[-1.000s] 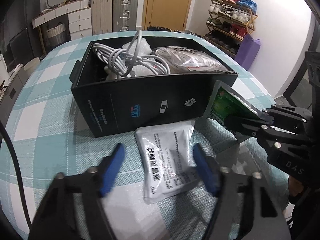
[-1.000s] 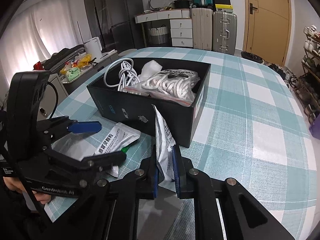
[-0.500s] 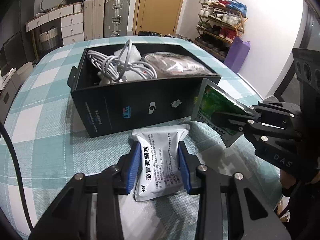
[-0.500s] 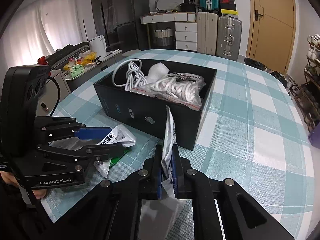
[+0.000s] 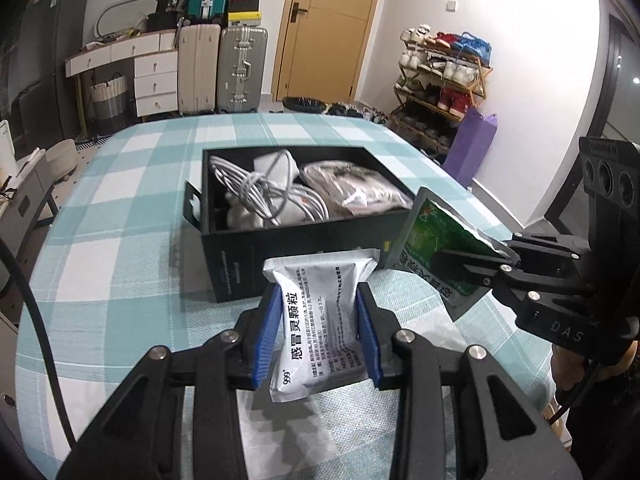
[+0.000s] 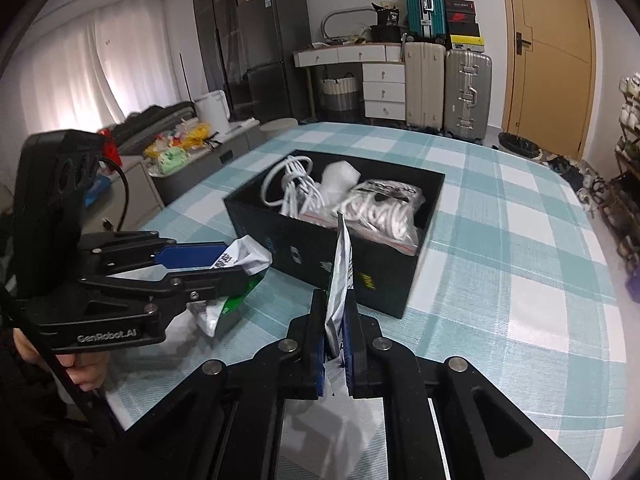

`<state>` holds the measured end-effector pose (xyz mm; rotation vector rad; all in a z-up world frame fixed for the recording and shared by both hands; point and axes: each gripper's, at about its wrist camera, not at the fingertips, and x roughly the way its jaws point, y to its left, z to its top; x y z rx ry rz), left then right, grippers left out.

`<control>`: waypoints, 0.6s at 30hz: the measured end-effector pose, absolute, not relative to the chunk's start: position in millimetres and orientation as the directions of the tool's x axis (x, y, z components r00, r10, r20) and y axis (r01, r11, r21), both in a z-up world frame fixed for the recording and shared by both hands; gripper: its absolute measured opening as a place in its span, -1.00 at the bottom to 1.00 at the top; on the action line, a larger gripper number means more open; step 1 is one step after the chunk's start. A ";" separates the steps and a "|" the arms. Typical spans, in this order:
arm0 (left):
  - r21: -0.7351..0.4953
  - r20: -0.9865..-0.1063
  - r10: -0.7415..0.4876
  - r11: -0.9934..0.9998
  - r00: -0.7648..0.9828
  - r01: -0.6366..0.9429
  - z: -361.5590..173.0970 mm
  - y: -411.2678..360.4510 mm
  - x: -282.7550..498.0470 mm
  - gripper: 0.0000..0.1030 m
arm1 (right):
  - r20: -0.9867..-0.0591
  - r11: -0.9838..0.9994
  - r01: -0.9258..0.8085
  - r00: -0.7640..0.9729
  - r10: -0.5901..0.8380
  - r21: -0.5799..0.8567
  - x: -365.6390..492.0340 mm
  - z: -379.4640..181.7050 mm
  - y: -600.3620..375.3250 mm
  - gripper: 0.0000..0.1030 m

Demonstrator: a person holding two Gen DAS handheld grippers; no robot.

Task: Organize soft objects
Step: 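Lift the white sachet and green packet over the black box and release both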

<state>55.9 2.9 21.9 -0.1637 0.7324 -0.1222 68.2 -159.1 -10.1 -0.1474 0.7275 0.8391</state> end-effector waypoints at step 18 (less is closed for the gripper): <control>-0.188 -0.574 -0.102 0.982 0.812 -0.009 54.3 33.4 58.0 -0.31 | -0.519 0.688 -0.687 0.510 0.686 0.234 66.9 31.4 -166.8 -0.87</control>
